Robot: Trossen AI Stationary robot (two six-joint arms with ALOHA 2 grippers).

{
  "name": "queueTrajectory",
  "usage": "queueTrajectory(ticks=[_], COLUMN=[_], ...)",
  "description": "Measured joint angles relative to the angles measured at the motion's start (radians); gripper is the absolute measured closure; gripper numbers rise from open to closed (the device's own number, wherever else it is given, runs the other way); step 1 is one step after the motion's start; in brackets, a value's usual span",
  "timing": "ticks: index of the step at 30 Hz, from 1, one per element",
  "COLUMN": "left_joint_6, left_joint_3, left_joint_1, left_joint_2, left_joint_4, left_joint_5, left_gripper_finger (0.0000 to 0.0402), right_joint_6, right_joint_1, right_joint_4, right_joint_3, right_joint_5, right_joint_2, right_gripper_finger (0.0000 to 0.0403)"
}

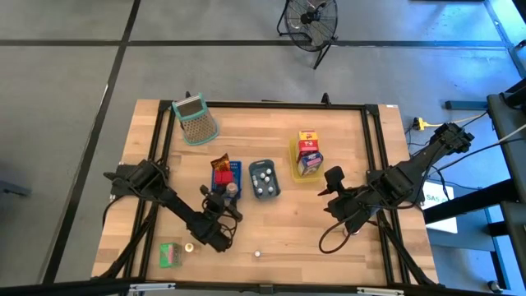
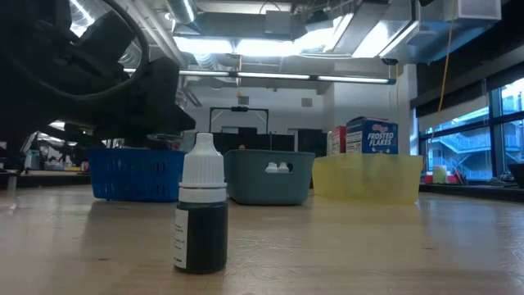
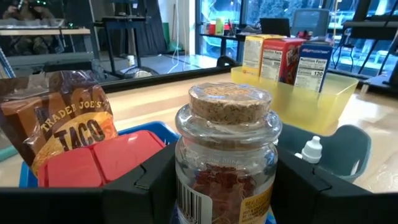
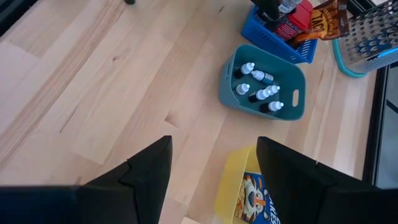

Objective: Pick & Place Kitchen Items
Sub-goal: Put the brown seasoning bottle into the blue bin

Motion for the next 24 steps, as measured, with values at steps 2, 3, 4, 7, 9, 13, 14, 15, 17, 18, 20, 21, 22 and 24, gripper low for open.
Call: queueTrajectory(ticks=[2,3,4,7,9,13,14,15,17,18,20,21,22,24], left_joint_6=[0.000,0.000,0.007,0.042,0.045,0.060,0.060,0.060,0.060,0.060,0.052,0.048,0.040,0.028], left_joint_3=[0.000,0.000,0.000,0.001,0.001,0.001,0.001,0.001,0.001,0.001,0.001,0.001,0.001,0.001], left_joint_1=[0.000,0.000,0.000,0.001,0.002,0.010,0.015,0.019,0.025,0.026,0.026,0.026,0.026,0.025], left_joint_2=[0.000,0.000,0.000,0.000,0.000,0.000,0.000,0.000,0.003,0.007,0.016,0.022,0.028,0.034], left_joint_4=[0.009,0.016,0.021,0.032,0.034,0.037,0.037,0.040,0.046,0.048,0.048,0.052,0.053,0.053], left_joint_5=[-0.017,-0.031,-0.043,-0.030,-0.022,0.001,0.018,0.025,0.033,0.033,0.034,0.034,0.033,0.029], left_gripper_finger=[0.0209,0.0209,0.0209,0.0209,0.0209,0.0209,0.0209,0.0209,0.0209,0.0209,0.0209,0.0209,0.0209,0.0209], right_joint_6=[0.000,0.000,0.000,0.000,0.000,0.000,0.000,0.000,0.000,0.000,0.000,0.000,0.000,0.000], right_joint_1=[0.000,0.000,0.000,0.000,0.000,0.000,0.000,0.000,0.000,0.000,0.000,0.000,0.000,0.000], right_joint_4=[0.000,0.000,0.000,0.000,0.000,0.000,0.000,0.000,0.000,0.000,0.000,0.000,0.000,0.000], right_joint_3=[0.000,0.000,0.000,0.000,0.000,0.000,0.000,0.000,0.000,0.000,0.000,0.000,0.000,0.000], right_joint_5=[0.000,0.000,0.000,0.000,0.000,0.000,0.000,0.000,0.000,0.000,0.000,0.000,0.000,0.000], right_joint_2=[0.000,0.000,0.000,0.000,0.000,0.000,0.000,0.000,0.000,0.000,0.000,0.000,0.000,0.000], right_gripper_finger=[0.0167,0.0167,0.0167,0.0167,0.0167,0.0167,0.0167,0.0167,0.0167,0.0167,0.0167,0.0167,0.0167,0.0167])
